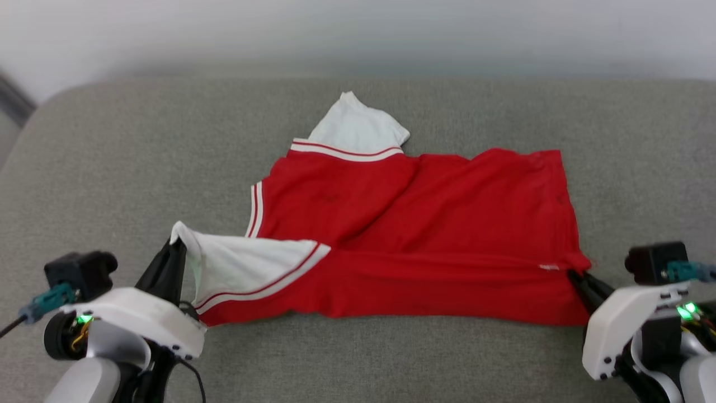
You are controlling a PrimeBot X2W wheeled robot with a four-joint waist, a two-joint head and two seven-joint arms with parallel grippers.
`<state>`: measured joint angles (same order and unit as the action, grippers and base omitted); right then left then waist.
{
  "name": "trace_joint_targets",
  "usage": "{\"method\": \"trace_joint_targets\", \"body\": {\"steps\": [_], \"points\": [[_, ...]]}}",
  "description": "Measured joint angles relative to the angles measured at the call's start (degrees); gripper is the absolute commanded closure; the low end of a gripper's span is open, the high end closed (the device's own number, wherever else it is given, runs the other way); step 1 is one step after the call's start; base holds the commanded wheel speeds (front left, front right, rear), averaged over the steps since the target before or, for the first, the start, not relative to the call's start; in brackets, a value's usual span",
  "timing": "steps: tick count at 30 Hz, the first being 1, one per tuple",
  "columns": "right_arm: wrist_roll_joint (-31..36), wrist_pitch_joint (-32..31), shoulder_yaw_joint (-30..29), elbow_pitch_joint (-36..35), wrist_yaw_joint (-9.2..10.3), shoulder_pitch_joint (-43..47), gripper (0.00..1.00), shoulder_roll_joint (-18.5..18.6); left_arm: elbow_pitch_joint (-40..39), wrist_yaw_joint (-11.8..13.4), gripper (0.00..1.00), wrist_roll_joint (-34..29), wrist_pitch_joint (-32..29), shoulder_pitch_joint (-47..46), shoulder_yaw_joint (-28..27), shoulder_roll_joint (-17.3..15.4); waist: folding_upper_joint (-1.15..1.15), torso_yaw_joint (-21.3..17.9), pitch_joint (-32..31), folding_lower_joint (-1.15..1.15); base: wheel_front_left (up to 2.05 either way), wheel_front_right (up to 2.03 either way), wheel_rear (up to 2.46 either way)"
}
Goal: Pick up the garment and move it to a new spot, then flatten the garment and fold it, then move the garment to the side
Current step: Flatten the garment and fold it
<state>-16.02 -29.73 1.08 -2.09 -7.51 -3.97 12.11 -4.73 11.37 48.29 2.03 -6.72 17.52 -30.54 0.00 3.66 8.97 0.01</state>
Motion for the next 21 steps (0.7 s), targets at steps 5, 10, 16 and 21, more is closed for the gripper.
{"method": "trace_joint_targets", "body": {"steps": [5, 10, 16, 21], "points": [[0.20, 1.29, 1.48, 4.36, 0.00, -4.34, 1.00, -0.14, 6.81, -2.88, 1.00, -0.08, 0.45, -4.91, 1.37, 1.70, 0.00, -0.53, 4.27, 0.01, 0.00, 0.00, 0.00], [-0.20, 3.80, 2.09, 9.38, 0.00, -7.31, 1.00, -0.43, 13.57, -5.47, 1.00, 0.96, 0.67, -8.44, 2.30, 3.54, 0.00, -1.06, 6.96, 0.00, 0.00, 0.00, 0.00], [-0.88, 7.61, 2.44, 16.38, -0.01, -10.19, 0.93, -0.91, 23.95, -10.12, 0.00, 4.27, -0.70, -12.79, 3.56, 6.87, 0.00, -1.11, 8.18, 0.00, 0.00, 0.00, 0.00], [-1.63, 10.69, 3.69, 18.84, -0.01, -11.21, 0.00, -1.23, 28.74, -12.16, 0.00, 5.30, -0.48, -14.28, 3.70, 7.69, 0.00, -1.28, 7.03, 0.00, 0.00, 0.00, 0.00]]}}
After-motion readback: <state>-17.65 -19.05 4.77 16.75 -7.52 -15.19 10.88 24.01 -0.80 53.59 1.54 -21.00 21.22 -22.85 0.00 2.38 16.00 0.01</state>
